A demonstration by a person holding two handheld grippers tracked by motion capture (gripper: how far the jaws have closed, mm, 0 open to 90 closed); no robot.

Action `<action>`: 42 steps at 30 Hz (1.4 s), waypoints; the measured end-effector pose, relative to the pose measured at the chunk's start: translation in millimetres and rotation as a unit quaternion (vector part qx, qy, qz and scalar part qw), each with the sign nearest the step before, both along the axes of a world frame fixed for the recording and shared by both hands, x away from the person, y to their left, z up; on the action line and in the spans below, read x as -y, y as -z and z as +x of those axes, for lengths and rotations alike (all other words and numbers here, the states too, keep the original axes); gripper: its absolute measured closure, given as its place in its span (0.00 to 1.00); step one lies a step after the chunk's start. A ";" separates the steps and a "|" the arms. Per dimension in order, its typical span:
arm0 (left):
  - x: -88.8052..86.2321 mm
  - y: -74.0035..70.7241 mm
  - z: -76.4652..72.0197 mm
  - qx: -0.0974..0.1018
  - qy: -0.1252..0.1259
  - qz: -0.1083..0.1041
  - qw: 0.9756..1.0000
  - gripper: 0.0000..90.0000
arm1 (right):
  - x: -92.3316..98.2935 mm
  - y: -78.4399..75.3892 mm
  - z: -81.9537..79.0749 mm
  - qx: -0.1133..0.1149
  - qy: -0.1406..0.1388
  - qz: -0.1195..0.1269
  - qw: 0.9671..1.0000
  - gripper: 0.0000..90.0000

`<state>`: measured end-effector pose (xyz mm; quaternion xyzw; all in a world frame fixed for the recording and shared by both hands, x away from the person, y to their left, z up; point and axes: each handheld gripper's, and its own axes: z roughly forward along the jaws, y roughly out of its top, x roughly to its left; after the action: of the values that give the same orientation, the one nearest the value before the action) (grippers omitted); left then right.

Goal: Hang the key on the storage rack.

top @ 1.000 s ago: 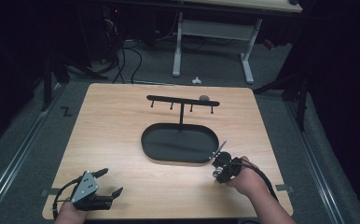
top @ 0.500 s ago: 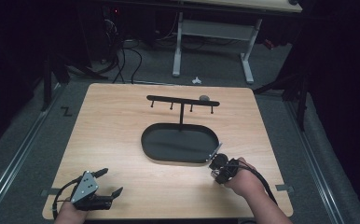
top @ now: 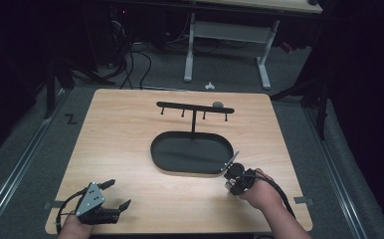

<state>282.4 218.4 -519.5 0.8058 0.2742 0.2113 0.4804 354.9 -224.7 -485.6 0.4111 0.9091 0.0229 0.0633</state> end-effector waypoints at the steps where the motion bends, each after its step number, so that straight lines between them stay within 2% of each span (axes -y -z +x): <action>1: 0.1 0.1 0.0 0.000 0.000 0.000 1.000 0.17 | 0.6 -0.8 0.1 -0.001 0.002 0.003 1.000 0.78; 2: 0.1 0.1 0.1 0.000 0.000 0.000 1.000 0.17 | 2.1 -2.8 0.3 0.000 0.005 0.010 1.000 0.78; 5: 0.2 0.1 0.1 0.000 0.000 0.000 1.000 0.17 | 2.4 -3.9 -0.3 -0.001 0.014 0.011 1.000 0.78; 9: 0.2 0.0 -0.2 0.000 0.000 0.001 1.000 0.17 | 3.5 -4.4 -1.0 0.000 0.011 0.012 1.000 0.78; 13: 0.2 0.0 -0.1 0.000 0.000 0.001 1.000 0.17 | 2.2 -3.1 -1.6 0.000 0.011 0.008 1.000 0.78; 16: 0.1 0.0 0.0 0.000 0.001 0.000 1.000 0.17 | 0.4 -4.0 -1.2 0.014 0.009 0.000 1.000 0.77; 28: 0.3 -0.1 -0.1 0.000 0.002 0.001 1.000 0.17 | 0.0 -3.8 -0.6 0.016 0.008 -0.003 1.000 0.78; 33: 0.3 -0.2 -0.1 0.000 0.002 0.001 1.000 0.17 | 0.0 -1.7 -1.6 0.011 0.006 -0.003 1.000 0.80; 37: 0.4 -0.2 -0.1 0.000 0.002 0.002 1.000 0.17 | -1.4 0.7 -3.2 0.019 0.001 -0.011 1.000 0.82; 38: 0.5 -0.1 -0.1 0.000 0.002 0.002 1.000 0.17 | -2.0 0.8 -3.7 0.023 0.000 -0.014 1.000 0.86; 39: 0.5 -0.2 -0.2 0.000 0.002 0.002 1.000 0.17 | -2.4 -0.9 -4.5 0.035 -0.002 -0.016 0.999 0.94; 42: 0.4 -0.1 -0.1 0.000 0.002 0.002 1.000 0.17 | -1.2 -2.2 -2.9 0.027 -0.004 -0.010 1.000 0.94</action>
<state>282.3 218.0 -519.4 0.8073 0.2721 0.2108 0.4794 352.0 -223.5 -483.4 0.4059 0.9090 0.0254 0.0914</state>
